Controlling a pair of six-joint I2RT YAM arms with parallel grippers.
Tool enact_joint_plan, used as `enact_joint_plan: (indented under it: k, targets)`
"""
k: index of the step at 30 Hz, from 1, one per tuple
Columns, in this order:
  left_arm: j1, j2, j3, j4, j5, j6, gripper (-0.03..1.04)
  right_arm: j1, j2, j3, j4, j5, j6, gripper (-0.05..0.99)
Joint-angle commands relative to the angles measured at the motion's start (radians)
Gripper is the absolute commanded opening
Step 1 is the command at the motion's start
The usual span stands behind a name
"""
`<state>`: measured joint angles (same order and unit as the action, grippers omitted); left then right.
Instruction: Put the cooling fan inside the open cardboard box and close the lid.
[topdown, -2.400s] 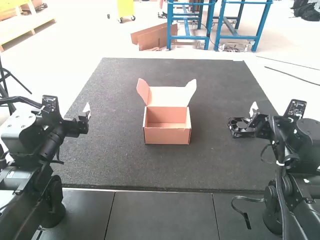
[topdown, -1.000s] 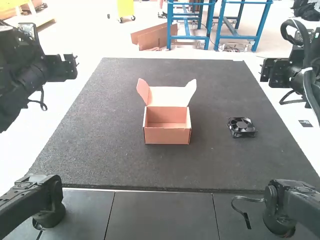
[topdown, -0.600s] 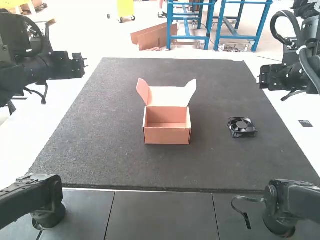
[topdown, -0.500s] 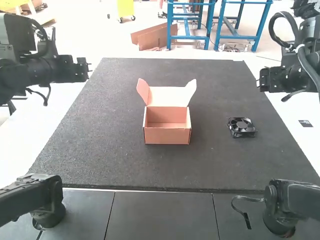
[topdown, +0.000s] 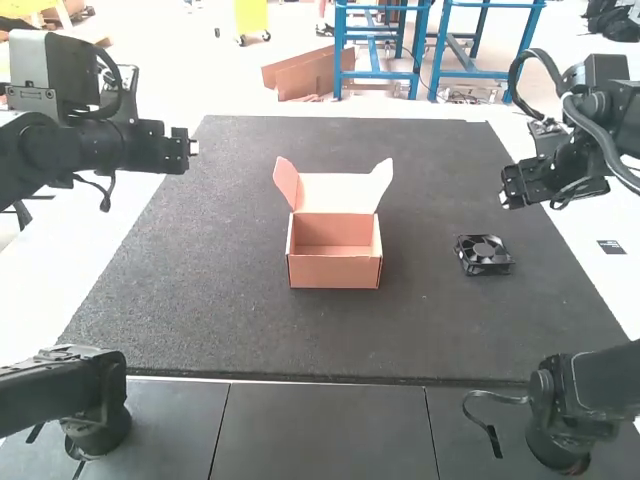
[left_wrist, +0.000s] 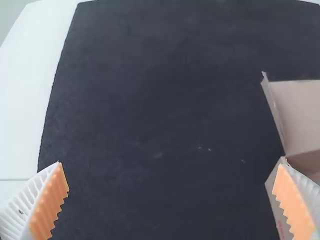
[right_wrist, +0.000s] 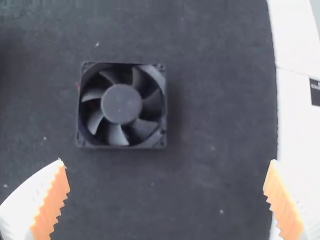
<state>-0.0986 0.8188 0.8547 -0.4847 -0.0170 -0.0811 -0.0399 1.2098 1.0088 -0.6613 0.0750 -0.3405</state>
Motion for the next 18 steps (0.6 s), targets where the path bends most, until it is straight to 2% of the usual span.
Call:
enact_joint_plan:
  k: [1,6,8,18]
  targets:
    - [-0.001,0.025,0.032,0.0,-0.043,0.024,0.97,-0.066,0.086,0.031,0.009,-0.037,0.034,0.9]
    - [-0.001,0.059,0.044,-0.028,-0.058,0.04,0.97,-0.173,0.226,0.082,0.043,-0.093,0.034,0.89]
    - [0.0,0.068,0.046,-0.031,-0.08,0.052,0.97,-0.196,0.29,0.116,0.043,-0.116,0.032,0.89]
    - [0.0,0.118,0.084,-0.04,-0.115,0.072,0.97,-0.199,0.497,0.234,0.022,-0.167,-0.012,0.89]
